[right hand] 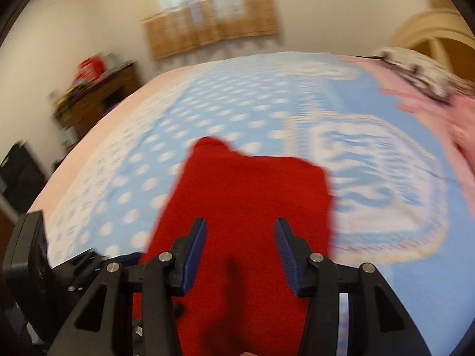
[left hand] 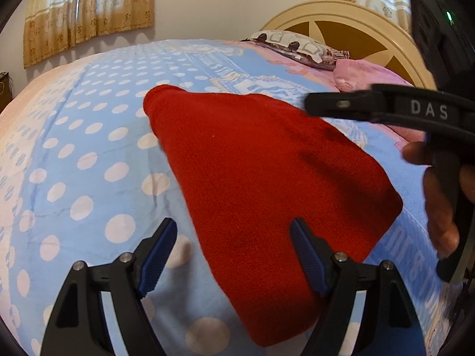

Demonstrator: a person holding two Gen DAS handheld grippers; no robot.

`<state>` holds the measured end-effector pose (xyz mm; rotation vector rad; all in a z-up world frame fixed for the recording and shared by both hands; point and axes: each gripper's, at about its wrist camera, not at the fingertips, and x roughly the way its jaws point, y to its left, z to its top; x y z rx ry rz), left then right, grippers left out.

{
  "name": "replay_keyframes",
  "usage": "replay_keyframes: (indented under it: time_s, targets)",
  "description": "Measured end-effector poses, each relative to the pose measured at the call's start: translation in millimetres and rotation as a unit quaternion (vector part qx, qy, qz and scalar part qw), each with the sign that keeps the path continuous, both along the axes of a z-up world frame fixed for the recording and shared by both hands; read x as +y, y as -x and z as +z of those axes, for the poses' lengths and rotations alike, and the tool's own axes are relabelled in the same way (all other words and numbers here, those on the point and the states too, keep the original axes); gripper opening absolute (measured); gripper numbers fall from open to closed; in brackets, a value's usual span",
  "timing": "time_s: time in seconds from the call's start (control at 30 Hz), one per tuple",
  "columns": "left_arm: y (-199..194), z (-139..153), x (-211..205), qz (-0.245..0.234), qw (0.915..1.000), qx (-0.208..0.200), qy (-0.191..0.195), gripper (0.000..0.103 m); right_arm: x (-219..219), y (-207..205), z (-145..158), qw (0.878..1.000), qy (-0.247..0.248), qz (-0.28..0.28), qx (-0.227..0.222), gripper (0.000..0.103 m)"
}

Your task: Fold small clothes

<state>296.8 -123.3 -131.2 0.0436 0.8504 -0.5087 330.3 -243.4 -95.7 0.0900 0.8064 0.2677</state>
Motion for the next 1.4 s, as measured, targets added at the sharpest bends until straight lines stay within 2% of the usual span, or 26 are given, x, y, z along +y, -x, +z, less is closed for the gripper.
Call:
replay_keyframes:
  time_s: [0.07,0.17,0.23,0.3,0.47,0.53,0.6,0.63,0.7,0.77,0.93,1.03,1.1,1.2,1.4]
  targets:
    - [3.2,1.6,-1.5,-0.005,1.0,0.0,-0.001,0.081,11.9,-13.6,-10.9,0.999,0.0,0.027,0.018,0.049]
    - [11.9,4.0,-5.2,-0.017,0.9998,-0.004,-0.008,0.081,2.2,-40.1,-38.0,0.997,0.046,-0.017,0.058,0.047]
    - [15.3,2.3,-6.0,-0.022,0.9997,-0.001,-0.009,0.082,-21.7,-48.5,-46.9,0.997,0.012,-0.044,0.064,0.047]
    - [16.0,-1.9,-4.2,-0.022,0.9997,0.008,-0.003,0.083,-33.8,-47.6,-46.1,0.997,-0.021,-0.04,0.066,0.046]
    - [16.9,-1.4,1.9,-0.014,0.9998,0.013,0.006,0.084,-36.8,-9.5,-21.6,0.999,-0.031,-0.034,0.024,0.047]
    - [19.3,-1.3,2.8,-0.012,0.9998,0.013,0.009,0.084,-35.1,16.9,-13.0,0.999,-0.049,-0.006,0.003,0.047]
    - [20.6,-3.4,1.8,-0.013,0.9996,0.021,0.01,0.084,-29.3,33.7,-12.4,0.999,-0.047,0.019,0.0,0.047]
    - [22.0,-5.0,0.8,-0.014,0.9996,0.024,0.009,0.084,-26.5,41.3,-15.2,0.999,-0.042,0.029,0.001,0.047]
    - [22.9,-6.5,-1.5,-0.017,0.9995,0.025,0.006,0.084,-21.3,46.5,-31.4,0.998,-0.018,0.045,0.031,0.047]
    - [23.2,-8.0,-3.7,-0.021,0.9994,0.028,0.001,0.084,-21.1,51.3,-42.6,0.999,0.013,0.043,0.029,0.047]
    - [26.2,-5.5,1.0,-0.016,0.9993,0.033,-0.002,0.085,-22.3,53.1,-38.9,0.998,0.018,0.047,0.041,0.048]
    - [27.8,7.5,12.5,0.0,0.9998,0.019,0.008,0.085,-31.4,55.7,-31.6,0.998,-0.007,0.047,0.039,0.048]
    - [25.0,15.1,17.8,0.009,0.9998,0.013,0.008,0.087,-44.9,55.6,-21.8,0.998,-0.042,0.037,0.033,0.049]
    - [17.2,18.8,19.3,0.016,0.9999,0.005,-0.002,0.091,-64.6,49.7,-10.7,0.997,-0.08,0.006,0.023,0.059]
    - [-0.7,12.7,8.8,0.011,0.9997,0.013,-0.02,0.091,-91.7,17.7,-11.1,0.994,-0.101,-0.031,0.039,0.067]
